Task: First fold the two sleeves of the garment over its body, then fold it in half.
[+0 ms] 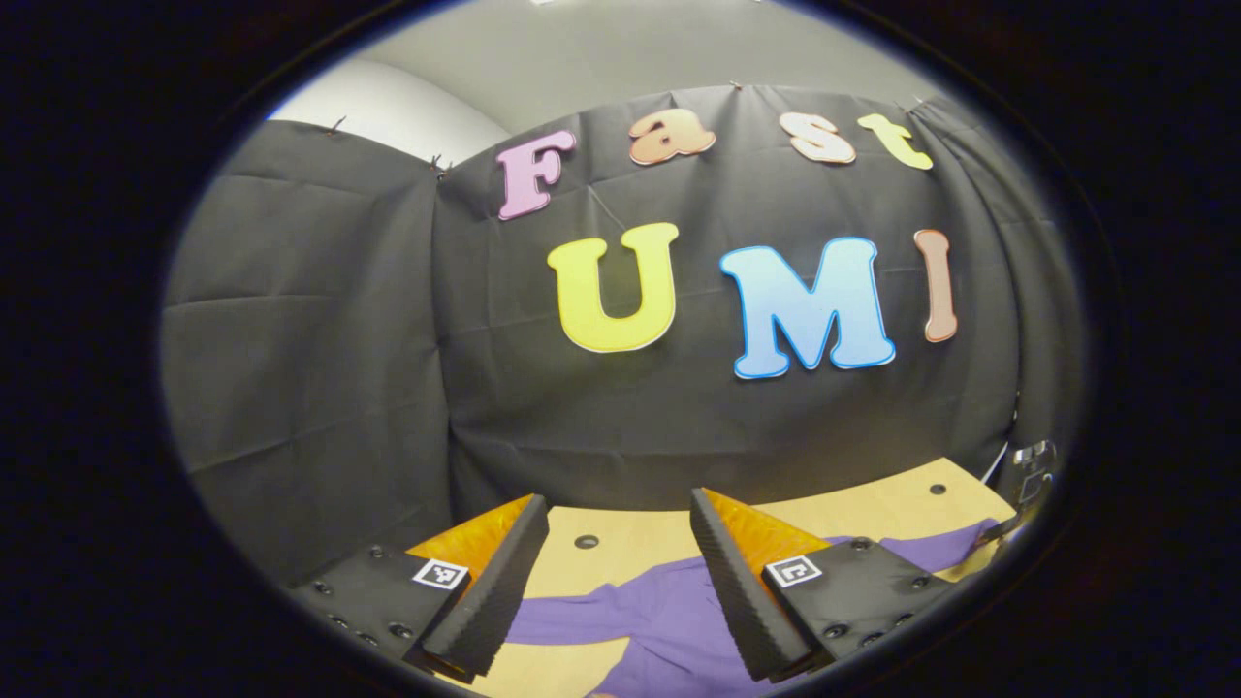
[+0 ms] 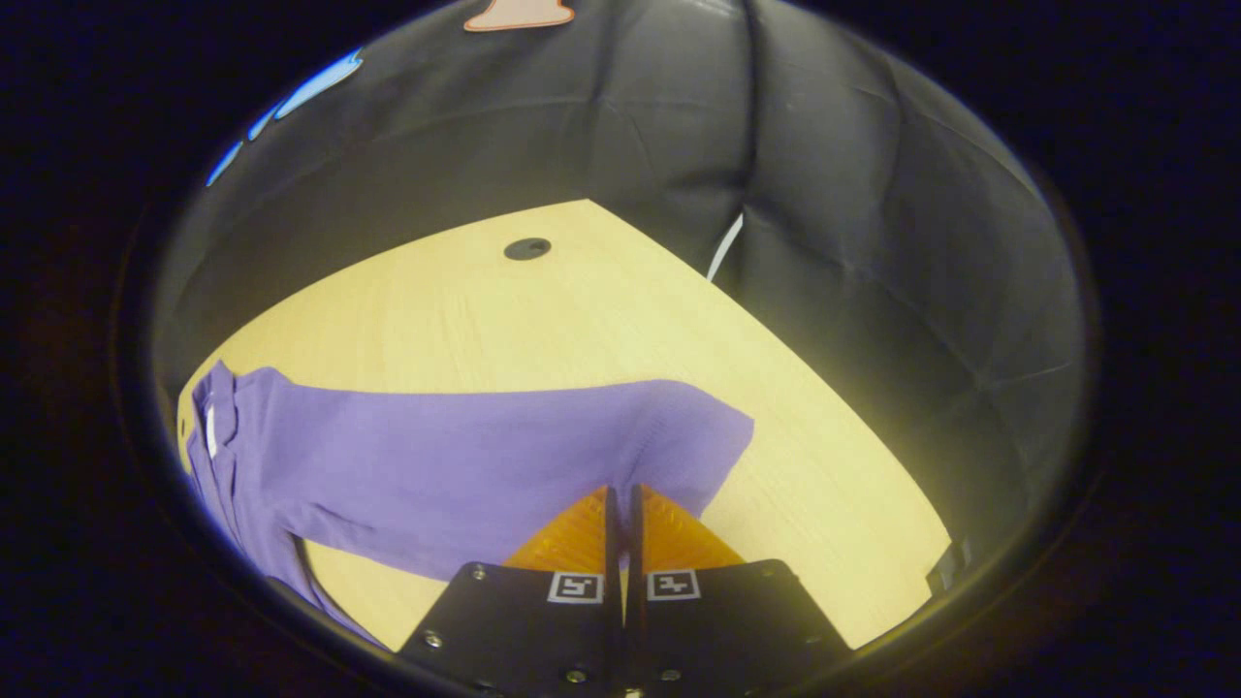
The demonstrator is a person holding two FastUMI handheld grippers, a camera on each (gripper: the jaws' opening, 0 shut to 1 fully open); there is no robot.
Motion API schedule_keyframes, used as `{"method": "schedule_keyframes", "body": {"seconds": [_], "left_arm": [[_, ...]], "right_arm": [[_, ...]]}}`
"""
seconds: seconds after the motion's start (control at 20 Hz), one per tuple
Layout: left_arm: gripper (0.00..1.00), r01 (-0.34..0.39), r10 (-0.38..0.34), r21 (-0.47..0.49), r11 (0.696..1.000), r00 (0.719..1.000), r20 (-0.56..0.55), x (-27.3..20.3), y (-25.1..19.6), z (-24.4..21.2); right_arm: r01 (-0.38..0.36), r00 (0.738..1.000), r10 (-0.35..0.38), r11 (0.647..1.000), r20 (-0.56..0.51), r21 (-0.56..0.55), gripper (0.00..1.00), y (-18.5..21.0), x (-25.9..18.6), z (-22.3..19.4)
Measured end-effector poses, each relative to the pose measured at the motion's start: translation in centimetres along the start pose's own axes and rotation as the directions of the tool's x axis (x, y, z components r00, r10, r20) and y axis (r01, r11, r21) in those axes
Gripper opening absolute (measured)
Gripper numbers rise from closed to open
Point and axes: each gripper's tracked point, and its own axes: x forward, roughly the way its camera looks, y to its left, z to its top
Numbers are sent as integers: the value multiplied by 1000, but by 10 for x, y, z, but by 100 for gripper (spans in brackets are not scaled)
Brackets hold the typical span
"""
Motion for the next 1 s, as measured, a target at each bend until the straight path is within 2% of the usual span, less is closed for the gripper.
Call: {"method": "schedule_keyframes", "body": {"seconds": [0.25, 0.5, 0.75, 1.0], "left_arm": [[93, -18, 18, -28, 999, 1000, -6, -1, 24, -7], [93, -53, 52, -38, 998, 999, -15, -4, 56, -15], [93, -123, 122, -35, 992, 992, -33, -16, 97, -27], [93, -234, 232, -18, 972, 971, -55, -41, 157, -42]], "right_arm": [[-121, 991, 121, 993, 61, -2, 2, 68, -26, 28], [-255, 961, 261, 964, 94, -75, 2, 160, -58, 43], [-383, 916, 397, 909, 62, -165, 2, 266, -87, 27], [-481, 867, 499, 837, 3, -261, 2, 358, -113, 0]]}}
